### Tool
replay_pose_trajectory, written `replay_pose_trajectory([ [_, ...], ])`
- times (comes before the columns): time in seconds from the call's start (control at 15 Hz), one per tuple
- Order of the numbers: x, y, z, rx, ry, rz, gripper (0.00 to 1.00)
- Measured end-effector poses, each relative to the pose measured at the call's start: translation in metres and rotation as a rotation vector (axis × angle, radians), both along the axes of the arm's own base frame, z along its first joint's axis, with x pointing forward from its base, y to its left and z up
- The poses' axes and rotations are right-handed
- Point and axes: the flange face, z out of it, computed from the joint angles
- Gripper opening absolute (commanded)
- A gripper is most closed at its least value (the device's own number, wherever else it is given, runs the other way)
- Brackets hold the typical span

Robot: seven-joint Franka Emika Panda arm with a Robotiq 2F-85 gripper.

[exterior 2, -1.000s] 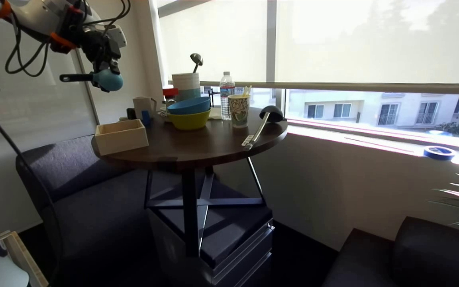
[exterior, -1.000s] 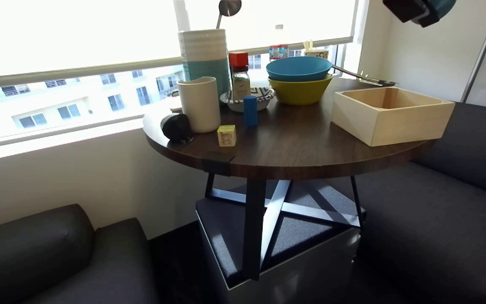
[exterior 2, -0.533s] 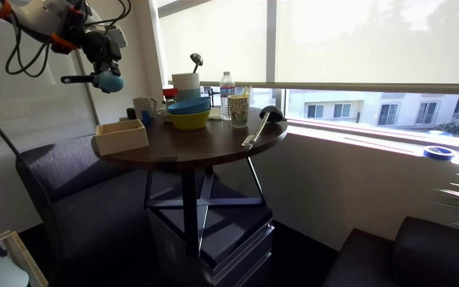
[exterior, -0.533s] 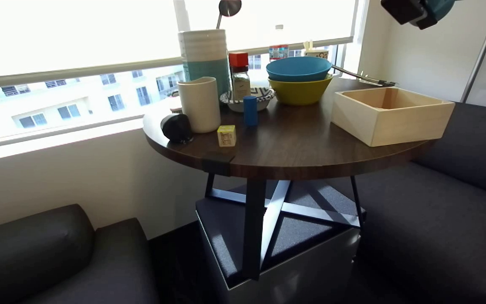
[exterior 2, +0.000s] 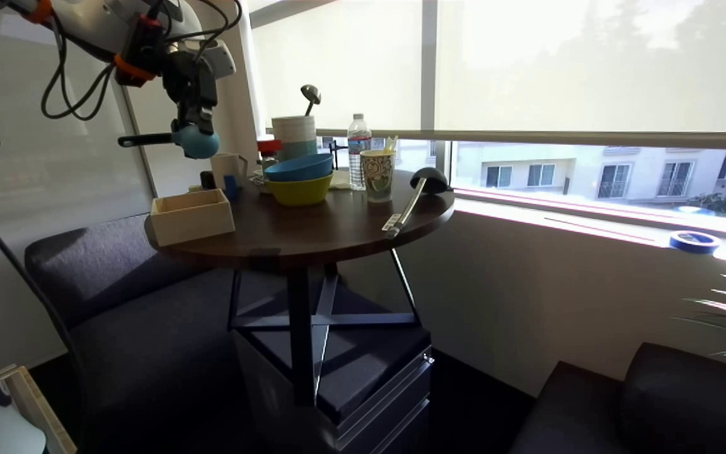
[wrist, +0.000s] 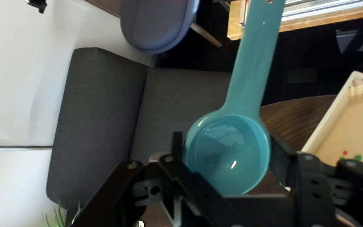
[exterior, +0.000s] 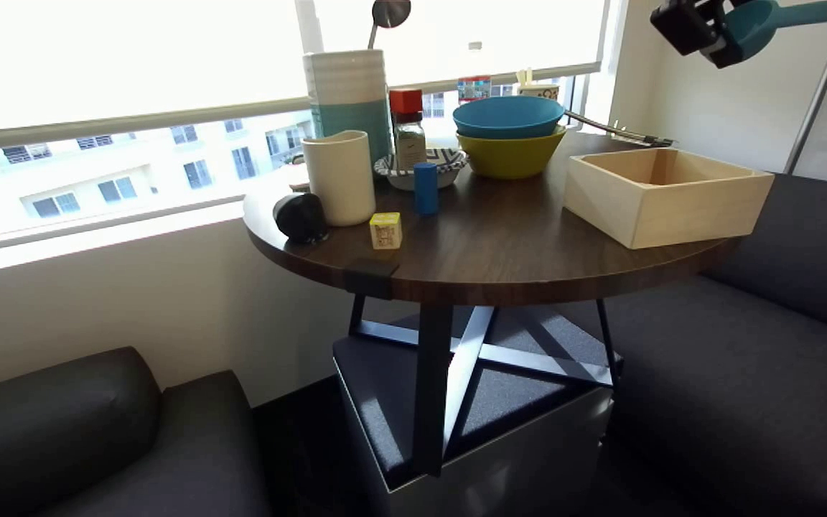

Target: Pour the contents in the measuring cup into the wooden box then set it down on the table.

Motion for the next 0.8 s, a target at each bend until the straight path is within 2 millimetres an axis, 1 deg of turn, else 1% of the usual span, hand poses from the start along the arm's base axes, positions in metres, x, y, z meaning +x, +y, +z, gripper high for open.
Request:
replay_pose_trajectory([
  [0.2, 0.010, -0.031, -0.008, 0.113, -0.054, -0.083, 0.41],
  [0.4, 0.018, -0.054, -0.018, 0.175, -0.121, -0.133, 0.41],
  [0.47, 0.020, -0.060, -0.021, 0.187, -0.146, -0.141, 0.66],
  [0.6, 0.022, -0.069, -0.027, 0.197, -0.183, -0.151, 0.66],
  [0.8, 0.021, -0.071, -0.028, 0.198, -0.192, -0.156, 0.66],
])
